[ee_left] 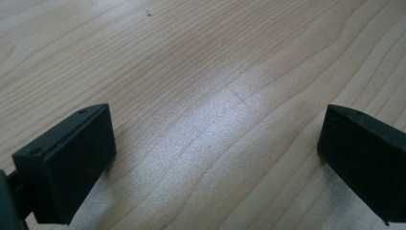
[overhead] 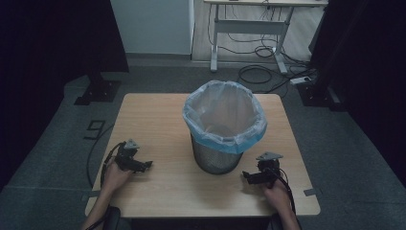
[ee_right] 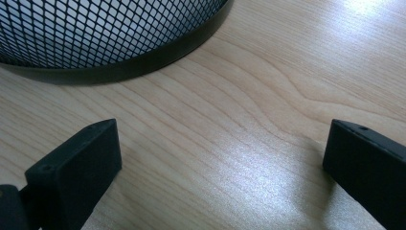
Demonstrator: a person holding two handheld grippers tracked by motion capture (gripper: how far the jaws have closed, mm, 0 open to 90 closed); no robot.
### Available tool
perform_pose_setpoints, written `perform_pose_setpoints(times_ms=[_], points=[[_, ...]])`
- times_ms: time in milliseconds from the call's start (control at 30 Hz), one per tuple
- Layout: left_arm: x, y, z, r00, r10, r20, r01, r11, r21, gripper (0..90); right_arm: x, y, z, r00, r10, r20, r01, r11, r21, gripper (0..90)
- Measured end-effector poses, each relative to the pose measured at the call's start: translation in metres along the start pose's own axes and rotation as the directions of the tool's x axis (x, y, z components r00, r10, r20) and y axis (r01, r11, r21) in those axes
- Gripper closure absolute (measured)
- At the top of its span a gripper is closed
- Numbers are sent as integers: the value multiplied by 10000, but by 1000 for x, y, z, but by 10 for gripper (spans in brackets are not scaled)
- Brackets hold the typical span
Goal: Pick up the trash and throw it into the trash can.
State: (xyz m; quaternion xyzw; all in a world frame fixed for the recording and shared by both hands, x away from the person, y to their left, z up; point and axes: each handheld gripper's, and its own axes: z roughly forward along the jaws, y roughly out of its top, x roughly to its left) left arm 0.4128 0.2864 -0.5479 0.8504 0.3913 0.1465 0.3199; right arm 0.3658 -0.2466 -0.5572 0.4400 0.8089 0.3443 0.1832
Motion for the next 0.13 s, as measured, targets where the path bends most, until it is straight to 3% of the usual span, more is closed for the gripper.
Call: perform_pose_setpoints(times_ms=[133], points=[[0, 0, 0, 10000, -7, 8, 7, 10000, -2, 0, 0, 0, 0, 10000, 6, 3, -6, 10000, 1, 0]])
